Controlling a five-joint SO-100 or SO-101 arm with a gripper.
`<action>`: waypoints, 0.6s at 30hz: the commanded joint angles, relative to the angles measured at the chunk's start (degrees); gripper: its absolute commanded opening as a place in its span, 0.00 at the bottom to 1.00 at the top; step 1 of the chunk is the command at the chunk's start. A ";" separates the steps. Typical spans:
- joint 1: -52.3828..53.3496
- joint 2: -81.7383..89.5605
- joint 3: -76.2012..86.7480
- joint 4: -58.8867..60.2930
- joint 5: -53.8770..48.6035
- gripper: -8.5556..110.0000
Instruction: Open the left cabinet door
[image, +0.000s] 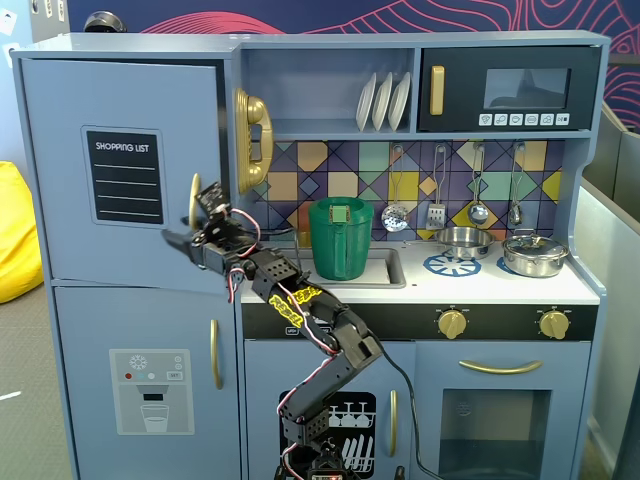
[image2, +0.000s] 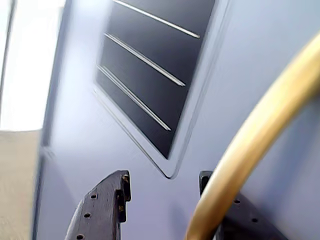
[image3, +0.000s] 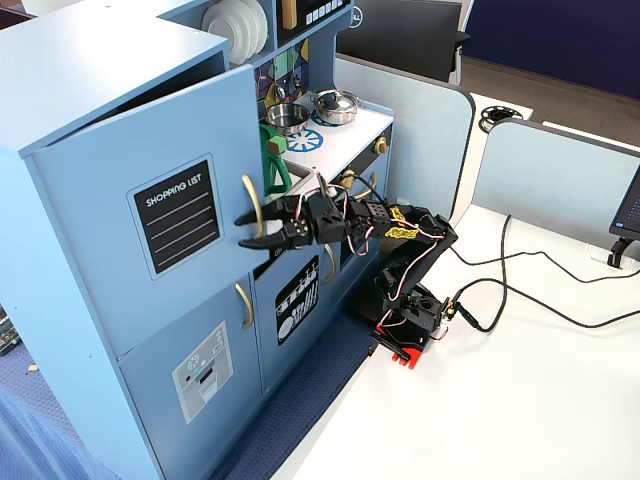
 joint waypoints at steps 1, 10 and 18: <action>-2.90 3.78 1.32 -2.20 -4.39 0.14; -1.41 16.17 10.72 -3.25 -8.35 0.14; 2.72 26.89 13.89 2.20 -8.61 0.14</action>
